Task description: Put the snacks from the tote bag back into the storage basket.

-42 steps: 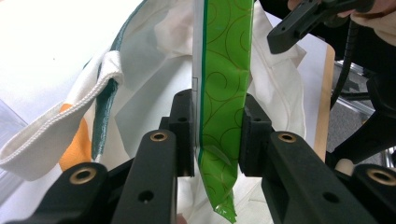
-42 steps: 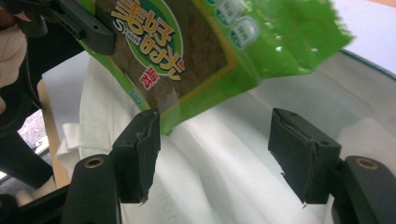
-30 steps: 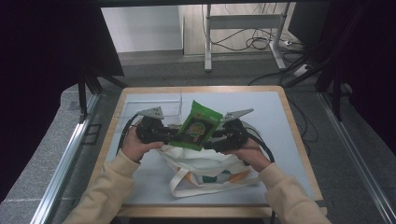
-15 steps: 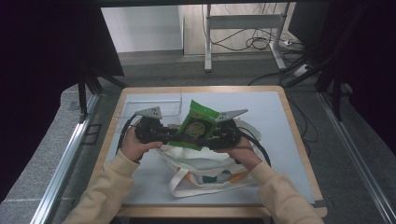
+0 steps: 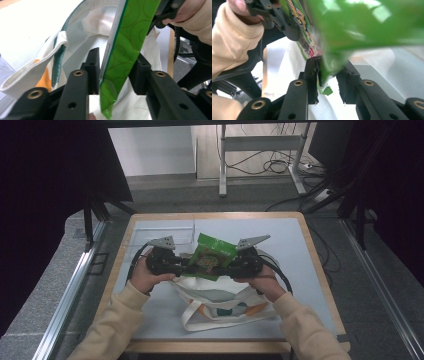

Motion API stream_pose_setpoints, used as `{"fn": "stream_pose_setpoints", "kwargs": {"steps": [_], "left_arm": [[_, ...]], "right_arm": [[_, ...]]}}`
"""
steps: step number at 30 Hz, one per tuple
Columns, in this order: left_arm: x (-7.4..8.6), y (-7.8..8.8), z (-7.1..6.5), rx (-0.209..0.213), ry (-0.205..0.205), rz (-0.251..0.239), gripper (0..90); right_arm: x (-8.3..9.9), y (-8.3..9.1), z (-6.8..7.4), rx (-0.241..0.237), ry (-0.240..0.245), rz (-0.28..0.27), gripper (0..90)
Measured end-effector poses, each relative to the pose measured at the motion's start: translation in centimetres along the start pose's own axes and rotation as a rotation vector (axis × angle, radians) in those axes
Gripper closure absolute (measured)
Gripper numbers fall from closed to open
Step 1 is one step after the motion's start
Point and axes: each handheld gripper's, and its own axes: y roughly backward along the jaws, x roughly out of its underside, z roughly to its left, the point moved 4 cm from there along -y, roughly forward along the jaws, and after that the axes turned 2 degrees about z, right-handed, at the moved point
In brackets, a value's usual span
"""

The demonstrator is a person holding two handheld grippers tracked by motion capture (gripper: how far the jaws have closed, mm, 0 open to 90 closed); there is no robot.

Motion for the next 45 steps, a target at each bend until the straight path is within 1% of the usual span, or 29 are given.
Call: {"fn": "stream_pose_setpoints", "kwargs": {"steps": [1,4,7,11,17,22,26,30,32,37,41,45], "left_arm": [[0.0,-0.1,0.0,-0.003,-0.009,0.004,60.7],[0.0,-0.1,-0.1,-0.013,-0.014,-0.005,52.5],[-0.1,0.1,0.0,-0.022,-0.003,-0.019,44.8],[-0.1,0.4,0.2,-0.024,0.007,-0.025,40.7],[-0.1,0.2,0.2,-0.028,0.009,-0.021,37.5],[-0.1,0.3,0.2,-0.034,0.012,-0.023,36.4],[-0.1,0.6,0.3,-0.048,0.005,-0.025,35.7],[-0.1,0.8,0.3,-0.046,0.004,-0.026,35.6],[-0.1,0.8,0.3,-0.045,0.004,-0.025,35.6],[-0.2,0.7,0.4,-0.046,0.004,-0.020,35.6],[-0.3,0.7,0.4,-0.046,-0.004,-0.012,35.7],[-0.9,0.7,0.1,-0.049,-0.039,0.004,35.5]], "right_arm": [[0.0,0.1,0.1,-0.004,0.005,-0.003,72.0],[-0.1,0.4,0.2,0.014,0.019,0.000,72.2],[0.0,0.9,0.0,0.030,0.019,0.006,72.3],[0.2,1.5,-0.1,0.060,0.028,0.023,72.3],[0.4,2.2,-0.3,0.096,0.037,0.046,72.3],[0.6,2.4,-0.2,0.132,0.071,0.086,72.3],[0.8,2.5,-0.4,0.160,0.079,0.120,72.3],[1.0,2.6,-0.6,0.180,0.088,0.142,72.3],[1.2,2.6,-0.7,0.187,0.093,0.158,72.3],[1.4,2.6,-0.9,0.187,0.097,0.181,72.3],[1.6,2.6,-1.0,0.194,0.102,0.209,72.3],[1.7,2.6,-1.2,0.192,0.113,0.241,72.3]]}}
